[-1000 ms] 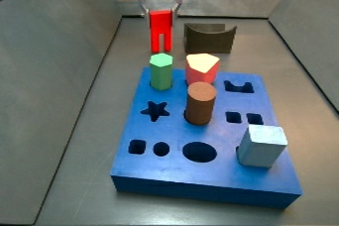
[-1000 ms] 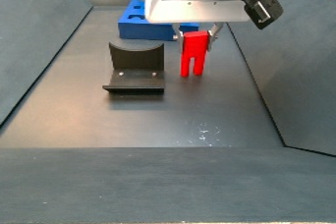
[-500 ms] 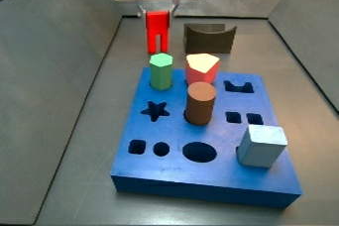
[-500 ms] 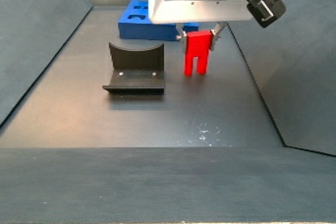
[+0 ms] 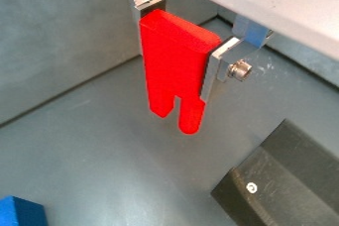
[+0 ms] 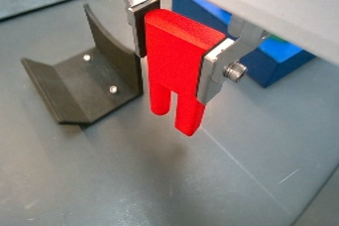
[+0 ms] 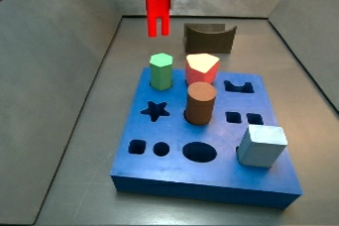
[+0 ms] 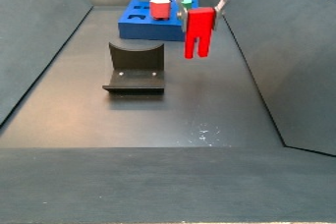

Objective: Pick up the square-circle object. Move up. Move to above the board. Insert the square-circle object.
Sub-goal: Move to above the board.

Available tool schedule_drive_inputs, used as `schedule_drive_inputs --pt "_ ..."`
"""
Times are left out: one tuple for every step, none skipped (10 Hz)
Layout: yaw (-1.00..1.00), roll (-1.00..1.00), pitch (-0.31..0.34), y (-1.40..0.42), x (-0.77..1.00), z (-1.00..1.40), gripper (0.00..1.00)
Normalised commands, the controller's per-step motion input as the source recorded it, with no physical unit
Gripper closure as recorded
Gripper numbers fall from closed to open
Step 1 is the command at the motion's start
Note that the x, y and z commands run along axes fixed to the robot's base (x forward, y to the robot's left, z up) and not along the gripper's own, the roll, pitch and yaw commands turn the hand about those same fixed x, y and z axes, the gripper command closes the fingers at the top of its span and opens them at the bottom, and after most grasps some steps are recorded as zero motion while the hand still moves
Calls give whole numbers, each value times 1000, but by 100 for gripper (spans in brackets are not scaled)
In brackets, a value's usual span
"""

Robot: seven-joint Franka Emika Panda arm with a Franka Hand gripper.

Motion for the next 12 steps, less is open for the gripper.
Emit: schedule_drive_inputs --pt "401 -139 227 -196 -24 1000 100" --pt "370 -139 250 -199 -29 1000 100" --pt "273 -115 220 -182 -23 1000 100" --pt "160 -94 175 -168 -16 1000 100" --pt "122 -79 154 -164 -16 1000 100" --pt "79 -51 115 -156 -13 1000 100" --pt "58 -54 98 -148 -11 1000 100" --pt "41 -62 83 -136 -8 1000 100" --pt "36 -61 78 -131 -6 1000 100" --pt "33 -48 76 -121 -2 1000 100" --pt "32 -43 77 -116 1 1000 100" --pt "34 -36 83 -105 6 1000 100"
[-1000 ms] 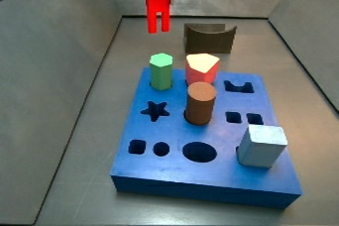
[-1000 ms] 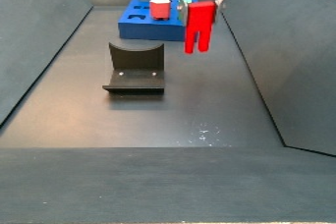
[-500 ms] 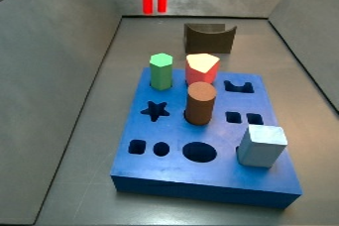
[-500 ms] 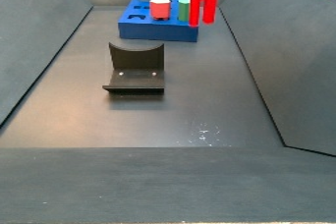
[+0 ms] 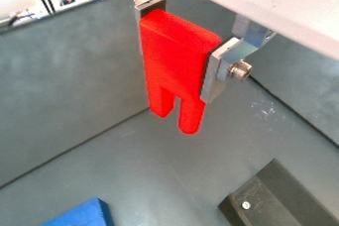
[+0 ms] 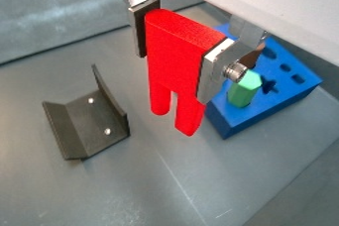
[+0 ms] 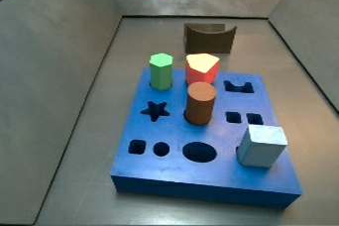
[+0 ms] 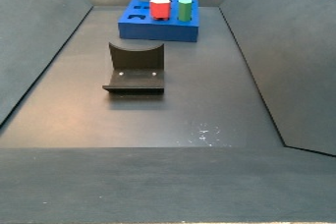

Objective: Pick up the square-circle object. Move up. Move to above the board. Insert the square-circle object.
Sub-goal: Move to above the board.

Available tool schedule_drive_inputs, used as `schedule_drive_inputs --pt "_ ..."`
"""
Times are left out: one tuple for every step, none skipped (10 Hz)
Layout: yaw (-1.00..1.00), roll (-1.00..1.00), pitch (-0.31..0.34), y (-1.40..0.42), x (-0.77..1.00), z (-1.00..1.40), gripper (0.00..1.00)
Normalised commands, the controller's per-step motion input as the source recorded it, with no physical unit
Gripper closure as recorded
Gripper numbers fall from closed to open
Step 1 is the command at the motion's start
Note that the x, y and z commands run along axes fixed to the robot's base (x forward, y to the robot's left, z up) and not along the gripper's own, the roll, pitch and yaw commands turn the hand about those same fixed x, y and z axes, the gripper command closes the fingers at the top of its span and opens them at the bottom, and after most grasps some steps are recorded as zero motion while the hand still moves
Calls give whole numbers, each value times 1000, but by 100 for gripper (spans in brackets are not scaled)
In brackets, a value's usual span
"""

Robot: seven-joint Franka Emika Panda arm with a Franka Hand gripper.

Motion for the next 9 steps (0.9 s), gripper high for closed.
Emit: schedule_drive_inputs --pt "36 -33 83 -97 11 1000 100" --pt "38 -32 84 -89 13 1000 100" --pt "38 -33 82 -65 14 820 100" --pt "39 -35 83 -47 14 657 100" --pt "40 -36 83 -36 14 495 100" --pt "41 -39 84 -25 12 279 100" --pt "-978 232 113 -1000 83 61 100" --pt "-922 233 100 -1000 88 34 100" --pt "-654 196 86 -1000 101 46 100"
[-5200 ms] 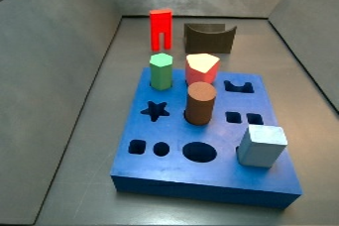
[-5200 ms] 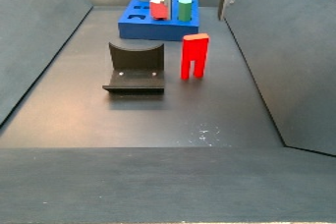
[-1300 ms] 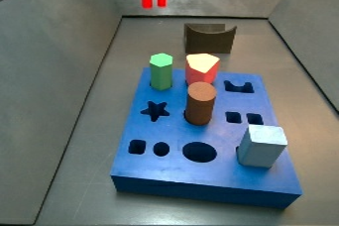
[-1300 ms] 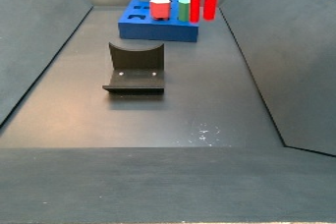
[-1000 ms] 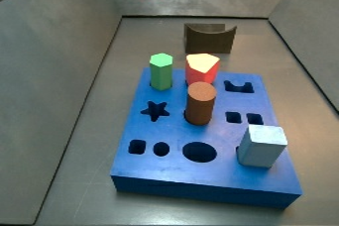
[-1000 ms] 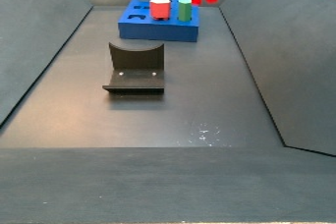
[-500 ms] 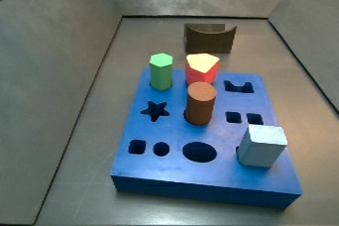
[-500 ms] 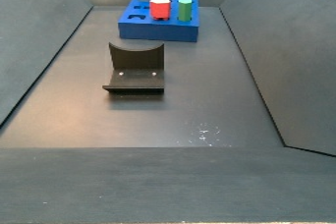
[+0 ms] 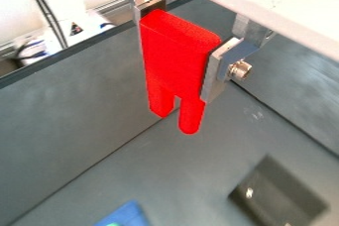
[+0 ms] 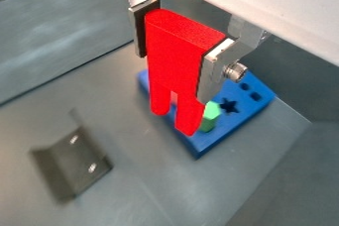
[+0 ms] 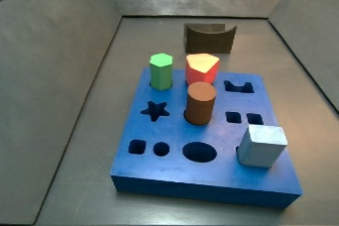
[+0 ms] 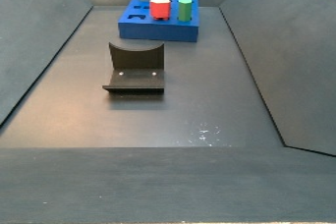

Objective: Pick up the square-circle object. Move up. Move to above the board. Insert the square-circle object.
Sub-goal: Move to above the board.

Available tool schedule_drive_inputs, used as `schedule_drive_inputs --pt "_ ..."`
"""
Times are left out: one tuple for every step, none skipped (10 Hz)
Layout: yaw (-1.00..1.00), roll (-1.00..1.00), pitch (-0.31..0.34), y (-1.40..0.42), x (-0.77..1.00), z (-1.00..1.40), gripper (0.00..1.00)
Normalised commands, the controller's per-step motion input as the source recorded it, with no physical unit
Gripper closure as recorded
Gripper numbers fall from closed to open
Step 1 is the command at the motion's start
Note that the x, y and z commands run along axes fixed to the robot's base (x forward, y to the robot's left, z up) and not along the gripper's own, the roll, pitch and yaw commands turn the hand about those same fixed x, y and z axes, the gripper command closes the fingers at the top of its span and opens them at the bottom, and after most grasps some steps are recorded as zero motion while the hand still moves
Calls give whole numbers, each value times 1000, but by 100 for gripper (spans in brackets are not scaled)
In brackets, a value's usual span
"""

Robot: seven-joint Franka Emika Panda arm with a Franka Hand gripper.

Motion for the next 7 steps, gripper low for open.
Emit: schedule_drive_inputs --pt "-409 93 95 -1000 114 48 100" --pt "-195 35 109 -1000 129 50 100" --pt "-67 16 122 -1000 146 52 100" --pt "-27 6 133 -1000 169 57 100" --pt "-3 14 141 -1000 199 66 100" --pt "-3 24 145 -721 172 54 100" --pt "-9 35 143 -529 151 49 100"
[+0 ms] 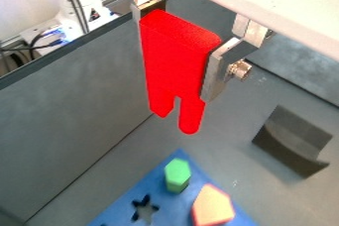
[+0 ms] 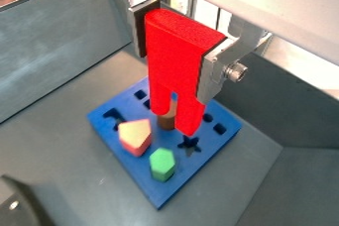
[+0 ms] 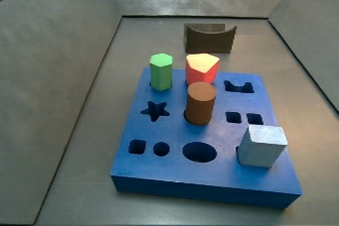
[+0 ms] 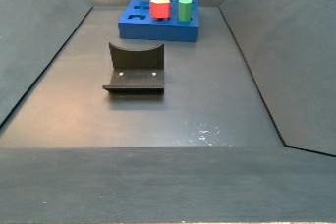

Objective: Pick up the square-circle object. Move up. Move to above the board. Insert the square-circle object.
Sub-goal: Move to above the board, then insert the square-circle object.

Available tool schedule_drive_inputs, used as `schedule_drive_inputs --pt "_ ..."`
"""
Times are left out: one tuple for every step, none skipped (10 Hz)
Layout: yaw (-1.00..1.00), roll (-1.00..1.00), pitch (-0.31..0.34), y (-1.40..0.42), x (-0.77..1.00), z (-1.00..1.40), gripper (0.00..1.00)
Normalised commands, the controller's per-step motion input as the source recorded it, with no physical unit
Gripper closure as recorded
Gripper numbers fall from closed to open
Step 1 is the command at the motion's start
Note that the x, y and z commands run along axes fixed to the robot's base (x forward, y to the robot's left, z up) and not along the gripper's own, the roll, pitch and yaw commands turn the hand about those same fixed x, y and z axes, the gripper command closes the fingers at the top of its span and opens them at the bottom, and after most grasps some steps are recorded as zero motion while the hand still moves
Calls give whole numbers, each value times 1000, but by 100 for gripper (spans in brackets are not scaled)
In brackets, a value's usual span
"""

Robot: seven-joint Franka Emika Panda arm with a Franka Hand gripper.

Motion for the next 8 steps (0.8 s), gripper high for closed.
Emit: schedule_drive_inputs --pt "8 62 128 -222 100 36 100" --pt "0 -51 0 0 0 -66 100" --pt "0 0 0 -134 0 -86 100" --pt "-211 -64 -54 -431 -723 -911 100" --pt "-569 26 -140 -651 -194 -949 100" --pt "-611 29 -146 -606 -166 -911 100" --pt "-543 0 -53 -640 -106 -800 100" --pt "-394 9 0 -709 0 -800 100"
